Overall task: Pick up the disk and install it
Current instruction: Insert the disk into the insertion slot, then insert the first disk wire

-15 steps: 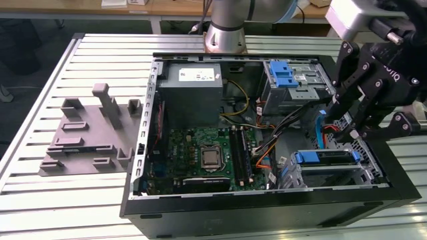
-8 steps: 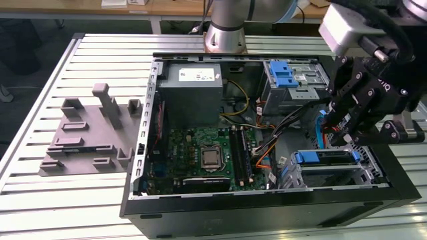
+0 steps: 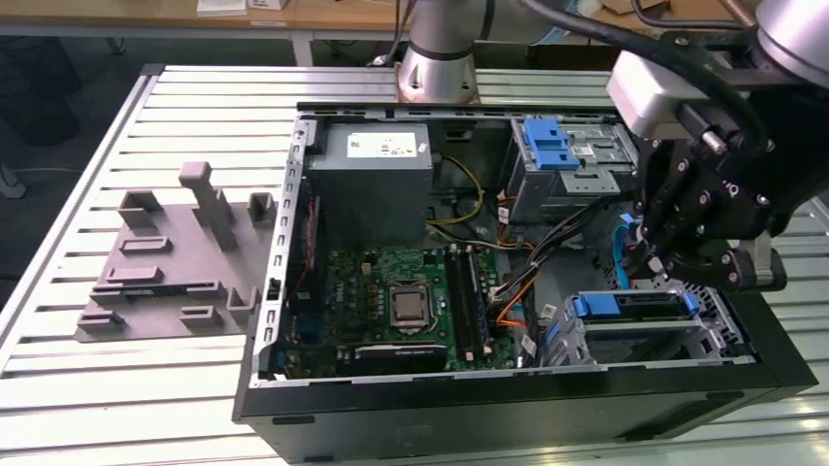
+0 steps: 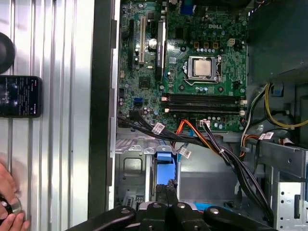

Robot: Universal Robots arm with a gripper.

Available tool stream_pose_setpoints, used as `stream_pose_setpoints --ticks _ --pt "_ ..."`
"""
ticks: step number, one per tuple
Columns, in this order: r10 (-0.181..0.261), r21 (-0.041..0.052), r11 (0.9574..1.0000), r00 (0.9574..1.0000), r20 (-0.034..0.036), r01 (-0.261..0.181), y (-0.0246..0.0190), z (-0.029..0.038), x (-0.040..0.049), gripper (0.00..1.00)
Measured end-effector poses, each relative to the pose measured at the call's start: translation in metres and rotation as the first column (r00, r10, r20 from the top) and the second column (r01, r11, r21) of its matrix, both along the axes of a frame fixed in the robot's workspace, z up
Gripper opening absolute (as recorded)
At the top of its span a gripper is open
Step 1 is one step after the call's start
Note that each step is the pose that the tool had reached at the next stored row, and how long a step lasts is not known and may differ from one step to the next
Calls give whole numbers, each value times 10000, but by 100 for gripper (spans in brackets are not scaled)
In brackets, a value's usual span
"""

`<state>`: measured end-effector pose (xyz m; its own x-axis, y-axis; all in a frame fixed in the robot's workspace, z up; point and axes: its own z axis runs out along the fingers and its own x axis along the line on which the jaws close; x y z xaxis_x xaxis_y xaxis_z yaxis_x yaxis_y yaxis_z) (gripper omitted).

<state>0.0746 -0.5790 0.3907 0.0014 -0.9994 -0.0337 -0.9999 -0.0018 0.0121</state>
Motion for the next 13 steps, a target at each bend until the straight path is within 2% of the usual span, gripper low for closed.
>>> stream_pose_setpoints --ticks 10,13 --pt "0 0 10000 10000 0 0 0 -177 0 11" --pt "0 0 10000 10000 0 0 0 -189 0 11"
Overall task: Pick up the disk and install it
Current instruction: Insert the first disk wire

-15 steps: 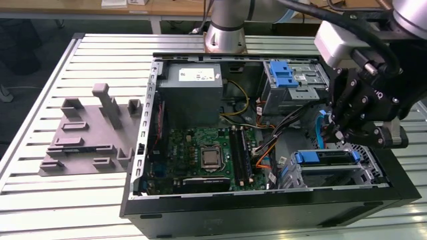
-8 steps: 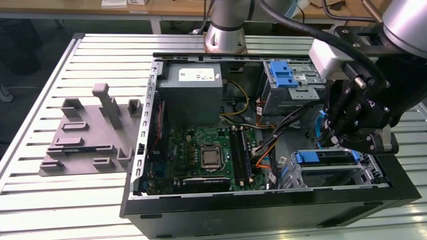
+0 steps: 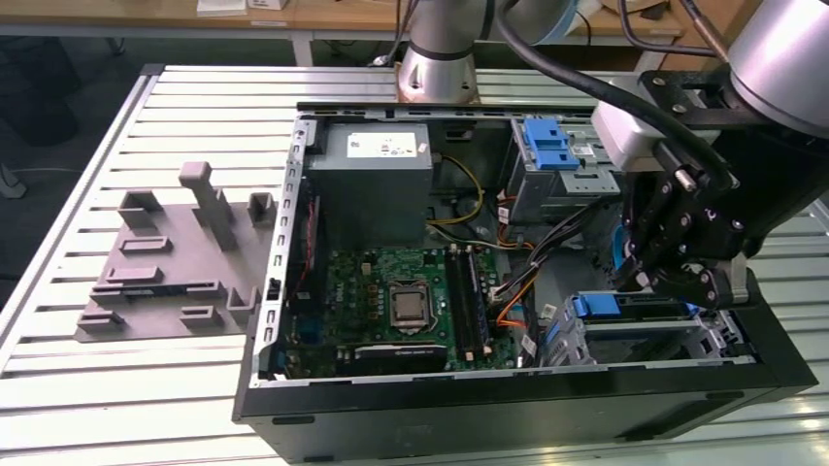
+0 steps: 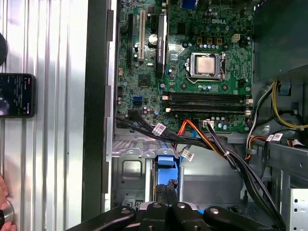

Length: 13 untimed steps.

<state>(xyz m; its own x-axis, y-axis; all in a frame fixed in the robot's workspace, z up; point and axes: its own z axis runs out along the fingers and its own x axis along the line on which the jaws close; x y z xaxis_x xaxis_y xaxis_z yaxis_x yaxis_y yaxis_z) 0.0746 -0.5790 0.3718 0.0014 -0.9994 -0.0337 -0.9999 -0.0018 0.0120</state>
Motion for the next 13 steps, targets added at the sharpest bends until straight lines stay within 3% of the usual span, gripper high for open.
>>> stream_pose_setpoints --ticks 13 --pt "0 2 10000 10000 0 0 1 -8 19 11"
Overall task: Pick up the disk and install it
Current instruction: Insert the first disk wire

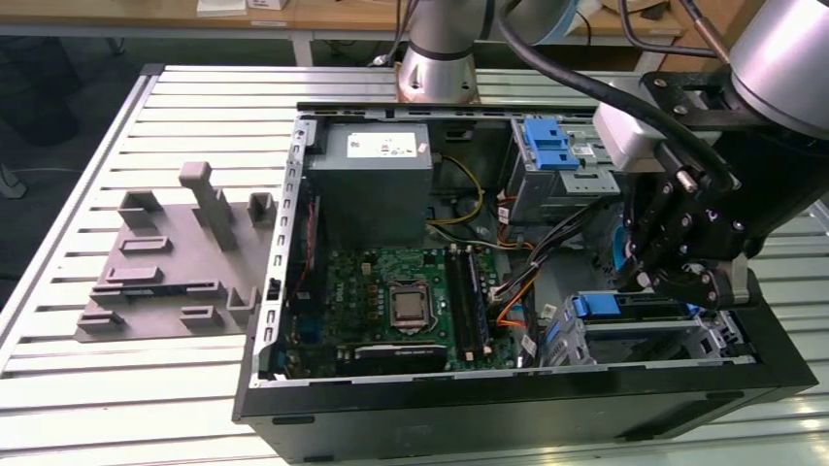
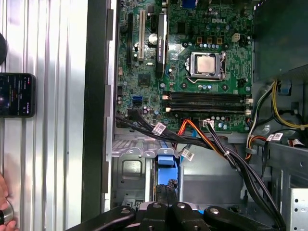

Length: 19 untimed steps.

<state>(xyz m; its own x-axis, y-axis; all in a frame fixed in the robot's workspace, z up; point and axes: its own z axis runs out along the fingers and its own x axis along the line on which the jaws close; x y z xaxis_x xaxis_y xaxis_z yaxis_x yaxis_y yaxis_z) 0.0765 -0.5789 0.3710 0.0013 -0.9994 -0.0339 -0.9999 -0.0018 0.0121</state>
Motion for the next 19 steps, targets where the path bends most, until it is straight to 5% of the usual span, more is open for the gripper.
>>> stream_pose_setpoints --ticks 5,14,19 --pt "0 -2 10000 10000 -1 0 46 -5 144 11" --pt "0 -3 10000 10000 0 0 243 -43 419 11" --pt "0 40 10000 10000 0 0 286 -60 452 29"
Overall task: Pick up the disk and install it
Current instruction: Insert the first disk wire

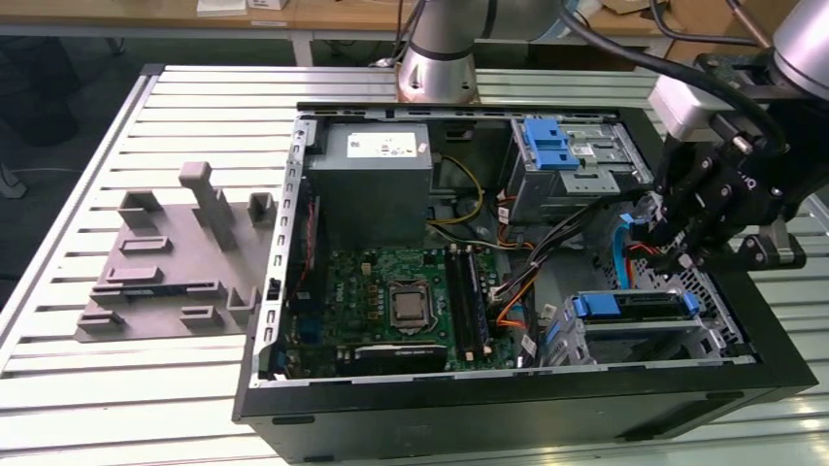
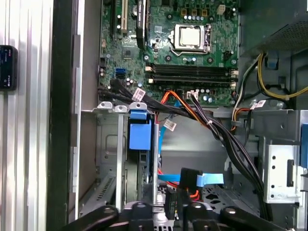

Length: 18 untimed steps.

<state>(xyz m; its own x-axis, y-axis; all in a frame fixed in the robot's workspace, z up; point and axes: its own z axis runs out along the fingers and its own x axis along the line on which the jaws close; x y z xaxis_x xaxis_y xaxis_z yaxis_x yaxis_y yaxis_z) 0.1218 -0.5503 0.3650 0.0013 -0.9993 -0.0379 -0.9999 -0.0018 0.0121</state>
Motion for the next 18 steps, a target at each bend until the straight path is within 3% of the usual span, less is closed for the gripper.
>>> stream_pose_setpoints --ticks 1,2,9,11,13,15,17,18 --pt "0 2 10000 10000 0 0 5 -7 2 29" --pt "1 1 10000 10000 -1 -1 12 -17 7 36" --pt "-8 2 10000 10000 1 8 70 -88 62 36" --pt "-11 2 10000 10000 37 11 71 -114 63 36" --pt "-14 -4 10000 10000 92 14 71 -137 63 34" --pt "-15 -27 10000 9999 135 16 71 -148 63 22" --pt "-14 -32 10000 9999 141 15 71 -149 63 22" --pt "-15 -33 10000 9999 142 16 70 -149 63 16"
